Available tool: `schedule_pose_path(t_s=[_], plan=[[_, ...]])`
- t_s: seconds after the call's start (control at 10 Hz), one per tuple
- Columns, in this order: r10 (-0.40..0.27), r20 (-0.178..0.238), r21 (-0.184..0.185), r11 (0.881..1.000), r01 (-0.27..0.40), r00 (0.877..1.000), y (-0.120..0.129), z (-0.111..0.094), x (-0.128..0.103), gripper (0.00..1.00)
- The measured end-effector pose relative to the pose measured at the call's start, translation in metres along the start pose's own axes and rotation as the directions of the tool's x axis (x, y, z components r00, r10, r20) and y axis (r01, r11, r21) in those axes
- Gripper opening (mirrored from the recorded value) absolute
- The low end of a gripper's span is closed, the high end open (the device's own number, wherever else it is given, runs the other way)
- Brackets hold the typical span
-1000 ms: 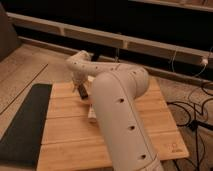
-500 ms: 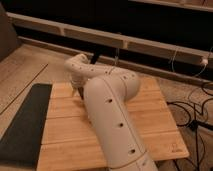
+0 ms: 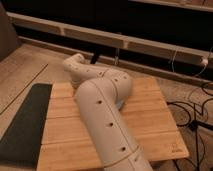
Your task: Place the eraser on the white sponge
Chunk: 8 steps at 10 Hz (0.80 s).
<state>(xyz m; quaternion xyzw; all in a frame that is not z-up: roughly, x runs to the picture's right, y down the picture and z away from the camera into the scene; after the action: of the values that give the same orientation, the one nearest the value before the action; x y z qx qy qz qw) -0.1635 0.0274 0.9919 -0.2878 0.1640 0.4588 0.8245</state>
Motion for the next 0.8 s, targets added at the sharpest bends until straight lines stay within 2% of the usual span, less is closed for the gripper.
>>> schedule_pose_path(t_s=[0.1,0.3,0.5,0.6,0.7,0.8], plan=[[0.005,-0.008,0.01,1.0,-0.005,1.0,-0.003,0.002,0.0,0.63],[0.023,-0.004,0.044,0.999,-0.023,1.0,-0.01,0.001,-0.005,0.43],[0.03,0.024,0.068,0.997,-0.032,0.999,-0.012,-0.006,-0.014,0.23],[0.03,0.037,0.069,0.997,-0.032,0.999,-0.009,-0.01,-0.018,0.11],[0.027,0.048,0.065,0.997,-0.03,0.999,-0.005,-0.012,-0.02,0.04],[0.015,0.081,0.055,0.998,-0.019,0.997,0.004,-0.022,-0.029,0.0]])
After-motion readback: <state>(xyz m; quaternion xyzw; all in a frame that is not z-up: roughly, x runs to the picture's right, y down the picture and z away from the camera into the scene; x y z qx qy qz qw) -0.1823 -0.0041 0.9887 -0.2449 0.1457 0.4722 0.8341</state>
